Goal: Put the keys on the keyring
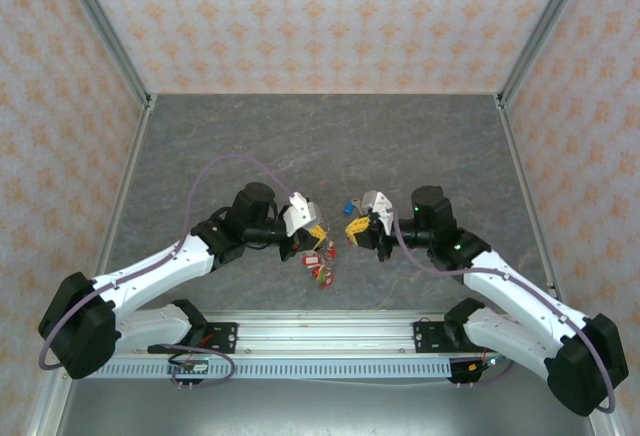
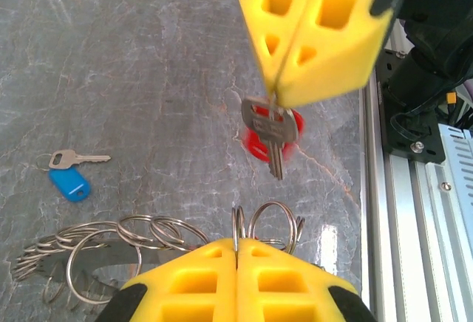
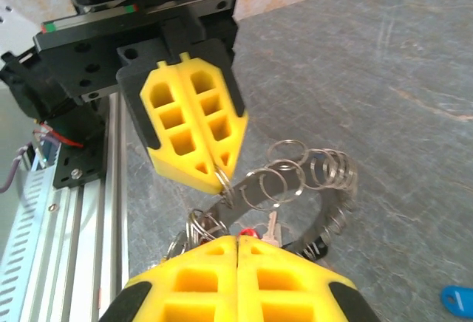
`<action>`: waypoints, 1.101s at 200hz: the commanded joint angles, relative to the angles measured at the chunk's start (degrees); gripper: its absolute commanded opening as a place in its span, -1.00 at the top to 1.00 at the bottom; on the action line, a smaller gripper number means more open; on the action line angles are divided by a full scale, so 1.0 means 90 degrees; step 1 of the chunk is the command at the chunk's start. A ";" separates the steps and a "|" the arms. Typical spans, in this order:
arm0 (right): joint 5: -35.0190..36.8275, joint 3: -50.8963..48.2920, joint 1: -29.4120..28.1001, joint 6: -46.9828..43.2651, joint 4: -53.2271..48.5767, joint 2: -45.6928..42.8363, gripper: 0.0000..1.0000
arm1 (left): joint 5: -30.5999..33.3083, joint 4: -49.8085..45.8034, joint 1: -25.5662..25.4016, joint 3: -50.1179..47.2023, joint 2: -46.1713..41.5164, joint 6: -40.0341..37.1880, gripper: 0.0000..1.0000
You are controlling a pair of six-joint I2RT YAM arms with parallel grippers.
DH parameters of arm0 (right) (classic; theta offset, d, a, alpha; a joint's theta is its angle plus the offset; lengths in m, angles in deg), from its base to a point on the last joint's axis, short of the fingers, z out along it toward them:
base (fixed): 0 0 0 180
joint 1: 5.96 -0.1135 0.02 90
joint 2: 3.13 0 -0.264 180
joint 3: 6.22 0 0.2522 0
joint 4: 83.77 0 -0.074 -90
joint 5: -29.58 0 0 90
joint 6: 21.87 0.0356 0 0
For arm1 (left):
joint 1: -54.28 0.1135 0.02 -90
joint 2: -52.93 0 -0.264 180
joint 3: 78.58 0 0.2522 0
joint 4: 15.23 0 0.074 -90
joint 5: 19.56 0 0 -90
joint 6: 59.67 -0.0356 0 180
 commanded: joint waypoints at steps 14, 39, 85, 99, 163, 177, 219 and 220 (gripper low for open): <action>-0.0120 0.0389 -0.0251 -0.0594 0.0337 0.0449 1.00 | -0.0137 0.0225 -0.0029 0.0202 0.0003 -0.0107 1.00; -0.0127 0.0488 -0.0312 -0.0719 0.0397 0.0661 1.00 | -0.0146 0.0213 -0.0030 0.0182 0.0003 -0.0113 1.00; 0.0367 0.0568 -0.0312 -0.1146 0.0137 0.0674 1.00 | -0.0146 0.0120 -0.0032 0.0282 0.0028 -0.0162 1.00; 0.0346 0.0615 -0.0312 -0.1210 0.0077 0.0702 1.00 | -0.0155 0.0110 -0.0029 0.0309 0.0042 -0.0164 1.00; -0.0152 0.0714 -0.0546 -0.1099 0.0394 0.1013 1.00 | -0.0166 0.0101 -0.0038 0.0361 0.0097 -0.0101 1.00; -0.0226 0.0670 -0.0546 -0.0995 0.0554 0.1003 1.00 | -0.0130 0.0108 -0.0038 0.0373 0.0101 -0.0071 1.00; -0.0179 0.0570 -0.0556 -0.0762 0.0900 0.0976 1.00 | -0.0095 0.0101 -0.0033 0.0377 0.0101 -0.0061 1.00; -0.0177 0.0570 -0.0556 -0.0743 0.0914 0.0981 1.00 | -0.0096 0.0101 -0.0036 0.0378 0.0101 -0.0063 1.00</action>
